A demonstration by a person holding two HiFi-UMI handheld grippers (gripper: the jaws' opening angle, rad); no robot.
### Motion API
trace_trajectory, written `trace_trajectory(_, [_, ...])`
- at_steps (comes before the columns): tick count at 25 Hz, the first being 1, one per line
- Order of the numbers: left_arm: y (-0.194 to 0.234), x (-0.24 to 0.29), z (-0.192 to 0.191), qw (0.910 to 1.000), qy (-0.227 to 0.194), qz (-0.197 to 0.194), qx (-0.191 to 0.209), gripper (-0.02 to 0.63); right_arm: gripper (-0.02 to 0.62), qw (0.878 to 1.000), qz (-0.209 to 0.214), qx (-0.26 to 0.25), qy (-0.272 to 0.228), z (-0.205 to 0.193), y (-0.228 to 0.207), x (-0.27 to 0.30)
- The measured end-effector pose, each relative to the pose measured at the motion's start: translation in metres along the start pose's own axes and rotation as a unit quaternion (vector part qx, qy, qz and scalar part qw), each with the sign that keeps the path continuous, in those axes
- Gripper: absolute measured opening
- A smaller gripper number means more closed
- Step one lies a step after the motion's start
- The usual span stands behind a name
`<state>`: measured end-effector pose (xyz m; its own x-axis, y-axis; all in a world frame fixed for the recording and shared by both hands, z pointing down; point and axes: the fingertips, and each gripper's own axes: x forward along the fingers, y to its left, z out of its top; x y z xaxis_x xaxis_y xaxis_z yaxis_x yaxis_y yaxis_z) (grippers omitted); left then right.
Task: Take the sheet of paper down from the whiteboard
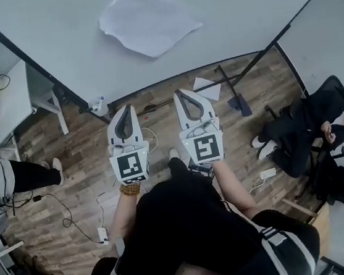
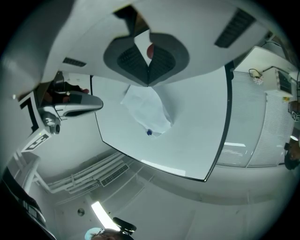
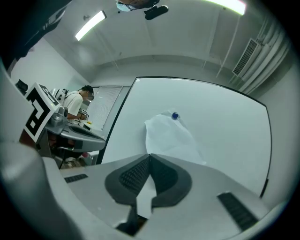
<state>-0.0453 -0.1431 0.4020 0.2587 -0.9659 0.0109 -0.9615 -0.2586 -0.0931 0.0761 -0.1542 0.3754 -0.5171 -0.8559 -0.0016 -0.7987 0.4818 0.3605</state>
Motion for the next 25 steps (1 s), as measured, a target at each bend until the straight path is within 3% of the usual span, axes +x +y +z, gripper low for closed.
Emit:
trace_trajectory(9, [0.0,0.066,0.01,0.9987,0.0,0.048,0.017,0.011,-0.002,0.998,0.062,-0.007,-0.026,-0.007,-0.043,0.055])
trace_trajectory(13, [0.005,0.085,0.012,0.9981,-0.002,0.062,-0.003,0.012,-0.002,0.996,0.072,-0.029,-0.039,0.006,-0.058,0.074])
trace_trajectory(25, [0.041,0.129,0.049,0.9964,-0.048,0.068,-0.012,0.012,0.0,0.99,-0.002,-0.067,-0.127,0.091,-0.108,0.131])
